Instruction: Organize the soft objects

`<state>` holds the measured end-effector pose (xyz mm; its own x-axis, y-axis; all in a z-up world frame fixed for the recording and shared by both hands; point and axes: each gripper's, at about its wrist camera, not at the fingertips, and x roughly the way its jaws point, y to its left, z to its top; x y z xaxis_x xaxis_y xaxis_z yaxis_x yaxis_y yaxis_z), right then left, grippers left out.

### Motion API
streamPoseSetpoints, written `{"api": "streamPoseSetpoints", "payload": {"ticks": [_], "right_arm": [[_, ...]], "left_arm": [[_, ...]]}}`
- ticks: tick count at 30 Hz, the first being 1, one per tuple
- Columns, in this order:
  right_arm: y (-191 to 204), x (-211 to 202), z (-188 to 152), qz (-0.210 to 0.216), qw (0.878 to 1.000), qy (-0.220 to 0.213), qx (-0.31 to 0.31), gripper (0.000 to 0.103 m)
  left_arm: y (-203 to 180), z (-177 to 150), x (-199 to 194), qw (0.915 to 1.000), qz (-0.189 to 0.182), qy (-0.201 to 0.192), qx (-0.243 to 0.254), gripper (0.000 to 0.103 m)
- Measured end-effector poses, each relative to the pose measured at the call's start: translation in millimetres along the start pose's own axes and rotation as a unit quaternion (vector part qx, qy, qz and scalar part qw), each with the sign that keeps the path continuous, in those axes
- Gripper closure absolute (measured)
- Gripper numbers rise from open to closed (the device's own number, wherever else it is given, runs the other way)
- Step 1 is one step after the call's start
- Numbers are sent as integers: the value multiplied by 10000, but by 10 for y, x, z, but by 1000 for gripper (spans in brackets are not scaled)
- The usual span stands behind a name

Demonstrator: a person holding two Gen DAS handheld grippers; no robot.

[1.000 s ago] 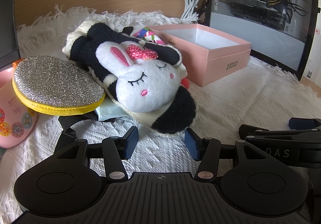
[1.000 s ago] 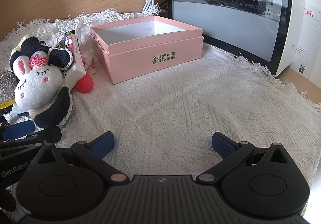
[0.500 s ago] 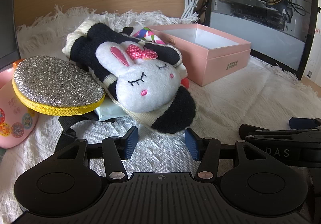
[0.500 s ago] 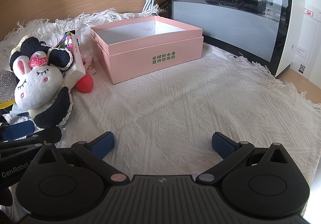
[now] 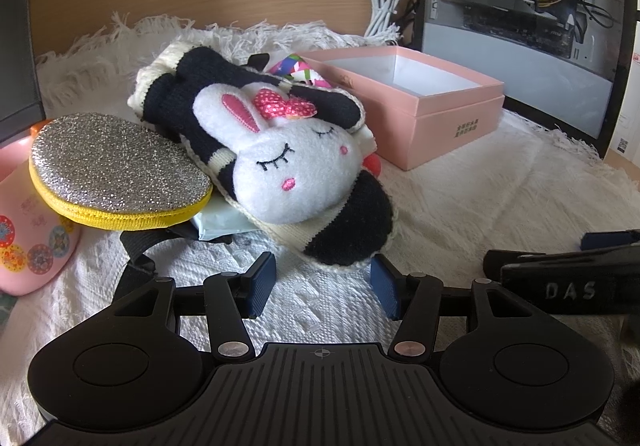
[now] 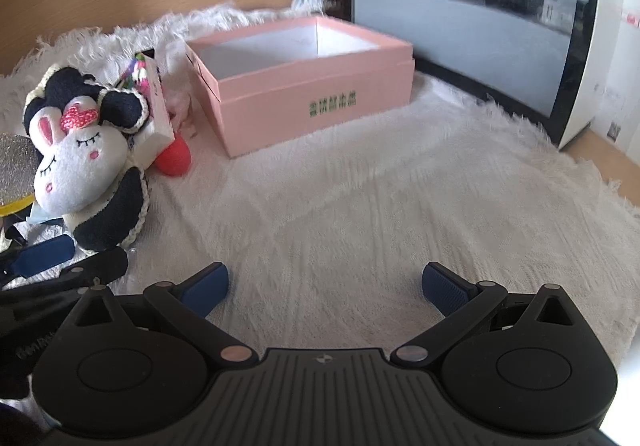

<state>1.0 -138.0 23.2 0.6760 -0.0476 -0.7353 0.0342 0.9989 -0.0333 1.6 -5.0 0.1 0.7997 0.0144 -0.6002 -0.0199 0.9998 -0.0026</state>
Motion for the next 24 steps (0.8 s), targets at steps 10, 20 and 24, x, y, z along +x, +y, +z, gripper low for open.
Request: {"api": "streamPoseSetpoints", "payload": {"ticks": [10, 20, 24], "right_arm": [[-55, 13, 153, 417, 9927, 937, -636, 0], [-521, -265, 291, 1689, 9677, 276, -1851, 9], [-696, -263, 467, 1907, 9600, 14, -2052, 9]], "left_arm": [[135, 143, -486, 9949, 339, -129, -943, 48], [857, 591, -655, 9552, 1603, -263, -2473, 49], [999, 602, -453, 9388, 1700, -10, -2994, 49]]}}
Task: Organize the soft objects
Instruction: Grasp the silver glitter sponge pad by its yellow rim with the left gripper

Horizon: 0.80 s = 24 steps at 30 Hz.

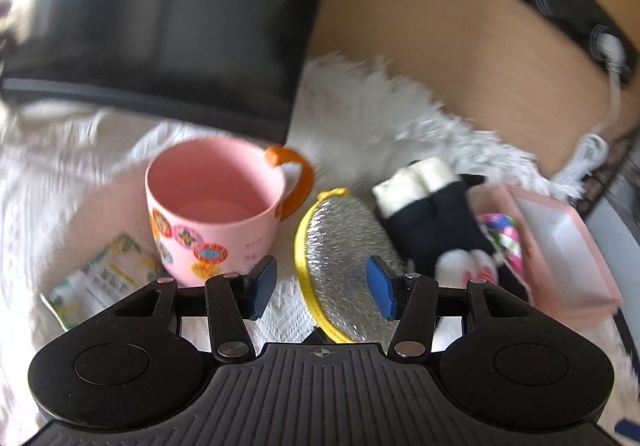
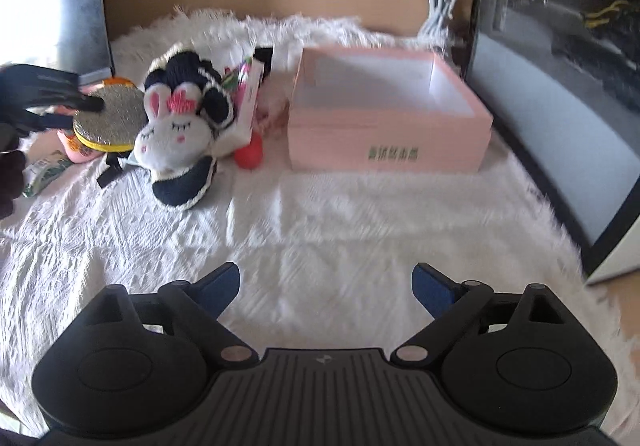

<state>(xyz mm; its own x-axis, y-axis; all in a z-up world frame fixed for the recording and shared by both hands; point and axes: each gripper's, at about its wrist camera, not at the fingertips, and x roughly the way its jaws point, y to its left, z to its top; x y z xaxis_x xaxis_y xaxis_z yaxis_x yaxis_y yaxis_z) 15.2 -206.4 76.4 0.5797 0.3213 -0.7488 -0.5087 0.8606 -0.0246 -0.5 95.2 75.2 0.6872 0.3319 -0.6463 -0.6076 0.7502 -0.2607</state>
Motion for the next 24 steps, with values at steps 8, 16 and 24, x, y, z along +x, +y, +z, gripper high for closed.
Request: {"api": "streamPoseSetpoints", "payload": {"ticks": [8, 16, 24], "right_arm": [[-364, 61, -2, 458, 9975, -221, -483, 28], [-403, 195, -21, 848, 9923, -72, -903, 40], [-232, 150, 128, 937, 9868, -247, -1299, 39]], "left_arm": [[-365, -37, -18, 9988, -336, -348, -11, 76], [-421, -19, 203, 9988, -424, -2, -255, 84], [-238, -165, 137, 9960, -518, -31, -729, 84]]}}
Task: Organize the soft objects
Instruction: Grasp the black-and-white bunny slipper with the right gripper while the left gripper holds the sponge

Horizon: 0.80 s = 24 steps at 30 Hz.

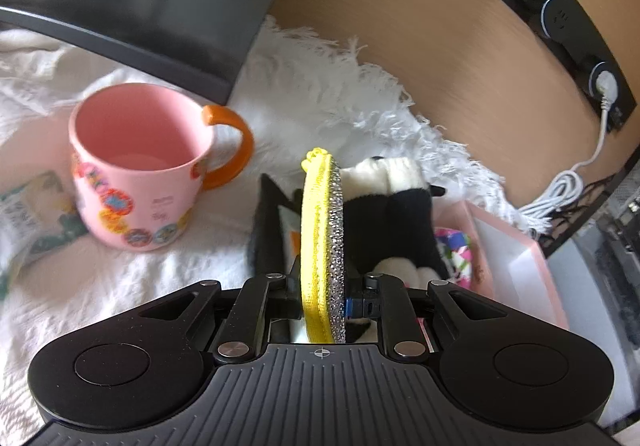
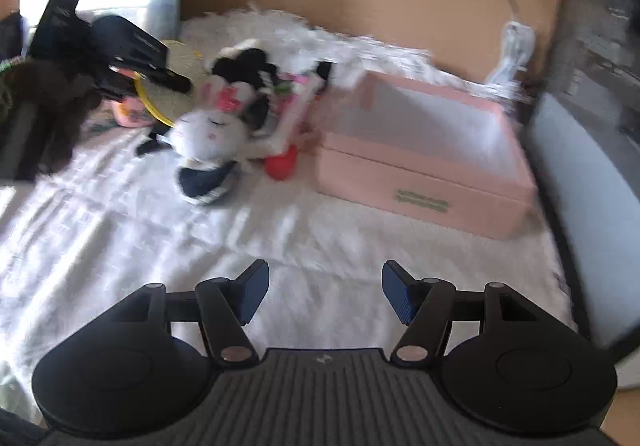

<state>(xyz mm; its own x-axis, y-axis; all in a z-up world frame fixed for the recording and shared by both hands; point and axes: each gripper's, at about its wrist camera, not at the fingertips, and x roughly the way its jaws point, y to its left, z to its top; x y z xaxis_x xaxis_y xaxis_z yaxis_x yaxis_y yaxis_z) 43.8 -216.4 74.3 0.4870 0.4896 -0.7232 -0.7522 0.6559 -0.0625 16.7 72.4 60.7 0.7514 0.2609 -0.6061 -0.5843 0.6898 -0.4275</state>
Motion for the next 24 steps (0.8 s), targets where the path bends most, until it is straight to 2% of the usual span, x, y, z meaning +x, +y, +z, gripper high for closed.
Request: {"api": "streamPoseSetpoints", "payload": {"ticks": [2, 6, 11, 15, 17, 20, 23, 24], "right_arm": [[78, 56, 119, 88, 9997, 7, -235, 37], [232, 185, 417, 156, 9982, -240, -528, 24], [564, 485, 878, 299, 9939, -563, -896, 23], [791, 863, 1203, 341, 9944, -630, -780, 23], [888, 1093, 1286, 193, 9953, -565, -759, 23], [1012, 1458, 1294, 35, 9957, -180, -906, 18], [1100, 1564, 1222, -102, 9931, -341, -1121, 15], [1108, 1560, 1228, -95, 9928, -323, -1154, 20]], "left_arm": [[-47, -50, -46, 9997, 10, -115, 225, 84], [-85, -144, -92, 9988, -43, 46, 489, 85], [20, -255, -404, 9973, 111, -561, 461, 85], [235, -320, -688, 9977, 97, -631, 217, 85], [352, -355, -847, 9980, 96, -617, 32, 85], [441, -432, -1080, 9983, 84, -576, -94, 85], [449, -518, -1252, 9984, 103, -549, -47, 85], [445, -547, -1293, 9984, 121, -547, -41, 85]]}}
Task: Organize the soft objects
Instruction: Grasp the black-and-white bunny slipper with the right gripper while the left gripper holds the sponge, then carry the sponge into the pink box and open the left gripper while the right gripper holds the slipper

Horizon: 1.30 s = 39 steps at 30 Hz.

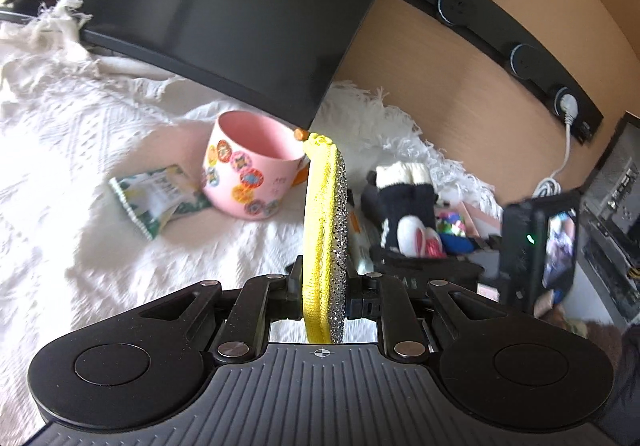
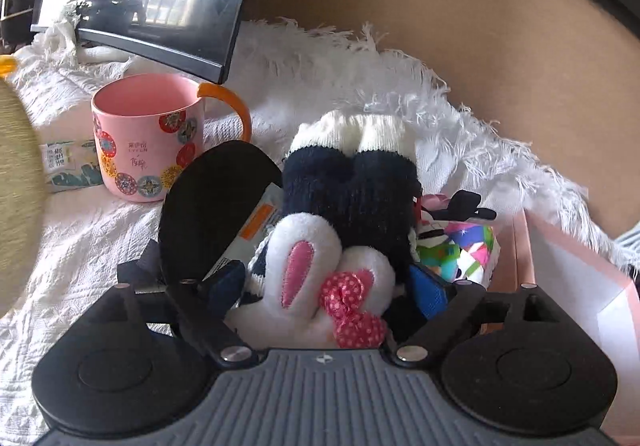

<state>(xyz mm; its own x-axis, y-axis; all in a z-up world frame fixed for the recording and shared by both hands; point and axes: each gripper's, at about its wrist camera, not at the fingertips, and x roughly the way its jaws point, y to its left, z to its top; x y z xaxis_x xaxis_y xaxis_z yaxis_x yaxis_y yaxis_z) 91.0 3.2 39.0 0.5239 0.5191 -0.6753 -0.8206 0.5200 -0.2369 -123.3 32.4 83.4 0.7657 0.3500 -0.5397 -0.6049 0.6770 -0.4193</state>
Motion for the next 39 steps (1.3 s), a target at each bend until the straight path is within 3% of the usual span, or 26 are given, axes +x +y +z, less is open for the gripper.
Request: {"api": "streamPoseSetpoints", "payload": {"ticks": [1, 2, 3, 9, 14, 17, 21, 24, 28, 31, 33, 37, 39], "right_arm": [[-12, -18, 13, 80, 10000, 33, -13, 28], [-40, -50, 29, 251, 9996, 92, -7, 44], [-74, -100, 45, 354, 9993, 143, 10, 47], [-346, -694, -27, 788, 9963, -59, 330, 52], [-566, -1428, -327, 830, 9952, -108, 501, 52], [-719, -1845, -602, 569, 9967, -21, 579, 52], [-916, -2210, -1012, -67, 9952, 258, 945, 52], [-1042, -2426, -1277, -595, 9896, 354, 1264, 52], [-1151, -2651, -1509, -1124, 9793, 315, 1655, 52], [-1172, -2740, -1597, -1402, 9730, 239, 1820, 52], [-1200, -2751, -1621, -1516, 9693, 207, 1927, 52], [-1212, -2714, -1586, -1567, 9689, 227, 1904, 52], [-1167, -2723, -1579, -1585, 9700, 252, 1828, 52]], "left_arm": [[-4, -24, -28, 10000, 8, 12, -5, 85], [-8, -48, -47, 10000, -8, 41, -21, 85], [-12, -73, -57, 9999, -41, 88, -33, 85], [-179, -248, -29, 9972, -387, 595, 246, 85], [-442, -381, 43, 9864, -958, 1184, 621, 85], [-644, -488, 125, 9743, -1401, 1533, 868, 85], [-1046, -526, 338, 9516, -2022, 1862, 1374, 85], [-1383, -392, 590, 9387, -2404, 1885, 1599, 85], [-1943, -104, 944, 9277, -2718, 1599, 1999, 85], [-2353, 130, 1290, 9283, -2710, 1351, 2156, 85], [-2583, 208, 1601, 9285, -2591, 1433, 2240, 83], [-2710, 171, 2112, 9470, -1728, 1511, 2247, 82], [-2675, 117, 2239, 9510, -1321, 1671, 2242, 82]]}}
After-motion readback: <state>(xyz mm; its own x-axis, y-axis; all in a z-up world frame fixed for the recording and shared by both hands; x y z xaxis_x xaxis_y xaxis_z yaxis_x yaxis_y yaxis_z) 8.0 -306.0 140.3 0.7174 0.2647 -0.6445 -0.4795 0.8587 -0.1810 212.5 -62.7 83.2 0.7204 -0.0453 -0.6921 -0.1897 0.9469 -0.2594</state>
